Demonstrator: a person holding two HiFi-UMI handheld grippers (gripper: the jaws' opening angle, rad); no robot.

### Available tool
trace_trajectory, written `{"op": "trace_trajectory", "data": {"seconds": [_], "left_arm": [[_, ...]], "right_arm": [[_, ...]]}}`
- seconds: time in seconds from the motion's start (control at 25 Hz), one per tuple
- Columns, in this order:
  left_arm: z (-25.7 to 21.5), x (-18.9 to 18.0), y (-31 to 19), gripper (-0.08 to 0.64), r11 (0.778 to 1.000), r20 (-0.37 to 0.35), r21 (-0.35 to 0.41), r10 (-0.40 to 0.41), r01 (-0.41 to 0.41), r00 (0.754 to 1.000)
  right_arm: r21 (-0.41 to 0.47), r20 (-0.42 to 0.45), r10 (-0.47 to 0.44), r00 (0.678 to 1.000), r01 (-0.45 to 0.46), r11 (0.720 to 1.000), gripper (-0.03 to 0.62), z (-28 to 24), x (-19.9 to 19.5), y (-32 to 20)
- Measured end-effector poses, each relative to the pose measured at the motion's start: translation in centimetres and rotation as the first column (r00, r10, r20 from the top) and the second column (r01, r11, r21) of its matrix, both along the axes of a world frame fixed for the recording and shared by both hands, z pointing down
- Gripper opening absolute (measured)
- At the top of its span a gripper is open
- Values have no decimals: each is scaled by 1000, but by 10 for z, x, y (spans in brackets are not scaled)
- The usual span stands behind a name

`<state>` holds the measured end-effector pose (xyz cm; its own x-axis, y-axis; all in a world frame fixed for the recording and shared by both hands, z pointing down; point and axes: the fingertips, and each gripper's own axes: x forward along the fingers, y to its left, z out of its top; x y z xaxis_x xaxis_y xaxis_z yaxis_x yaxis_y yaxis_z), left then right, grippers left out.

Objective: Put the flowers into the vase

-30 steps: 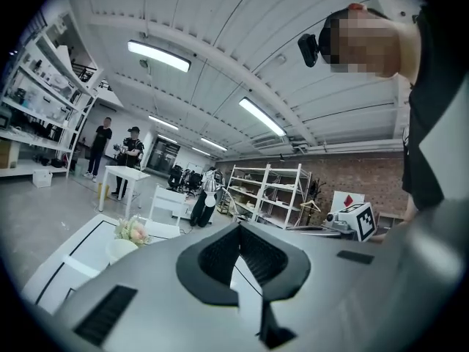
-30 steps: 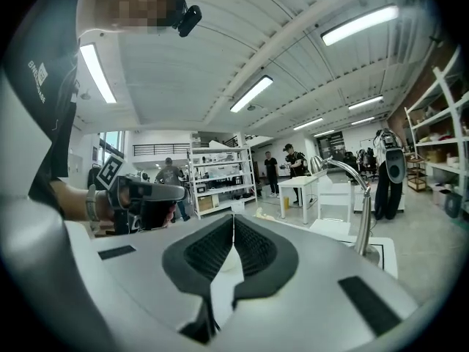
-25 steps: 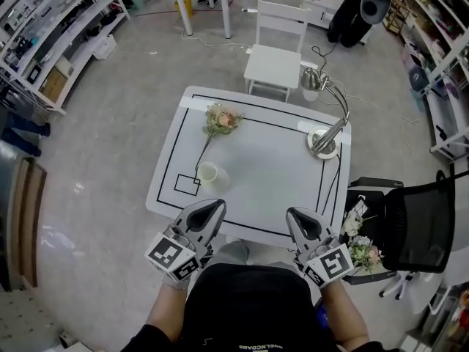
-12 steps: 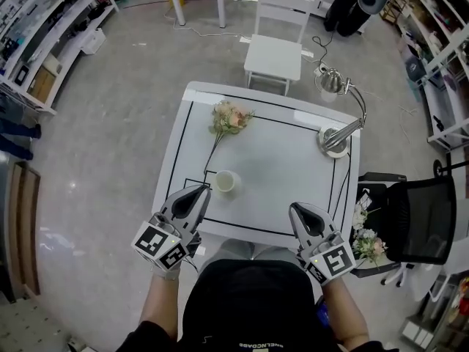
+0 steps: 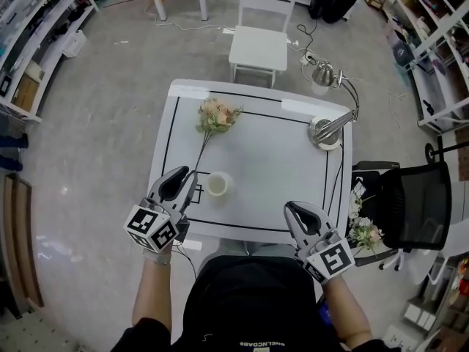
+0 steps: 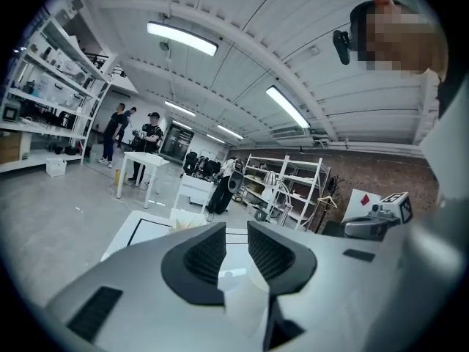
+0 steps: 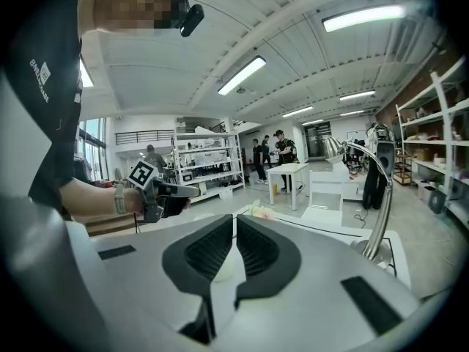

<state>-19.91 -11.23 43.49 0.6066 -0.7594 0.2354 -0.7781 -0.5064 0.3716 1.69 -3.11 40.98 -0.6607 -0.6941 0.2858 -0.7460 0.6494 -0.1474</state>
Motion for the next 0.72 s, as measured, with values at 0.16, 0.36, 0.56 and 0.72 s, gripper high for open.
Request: {"op": "trace_trajectory", "data": {"seconds": [0.16, 0.36, 0.56, 0.72], "left_arm": [[22, 0, -18, 107, 999, -11, -42, -10, 10, 1000], [50, 2, -48, 163, 996, 33, -85, 3, -1, 999], [78, 6, -76, 202, 992, 68, -125, 22, -14, 997], [100, 12, -98, 230, 989, 92, -146, 33, -19, 995]], "right_arm": [[-22, -14, 8, 1000, -8, 1000, 12, 3, 7, -2], [-45, -29, 40, 999, -41, 998, 12, 8, 24, -8], [-52, -37, 73, 997, -75, 996, 12, 14, 35, -16], [-46, -46, 103, 994, -105, 993, 12, 15, 42, -30]]}}
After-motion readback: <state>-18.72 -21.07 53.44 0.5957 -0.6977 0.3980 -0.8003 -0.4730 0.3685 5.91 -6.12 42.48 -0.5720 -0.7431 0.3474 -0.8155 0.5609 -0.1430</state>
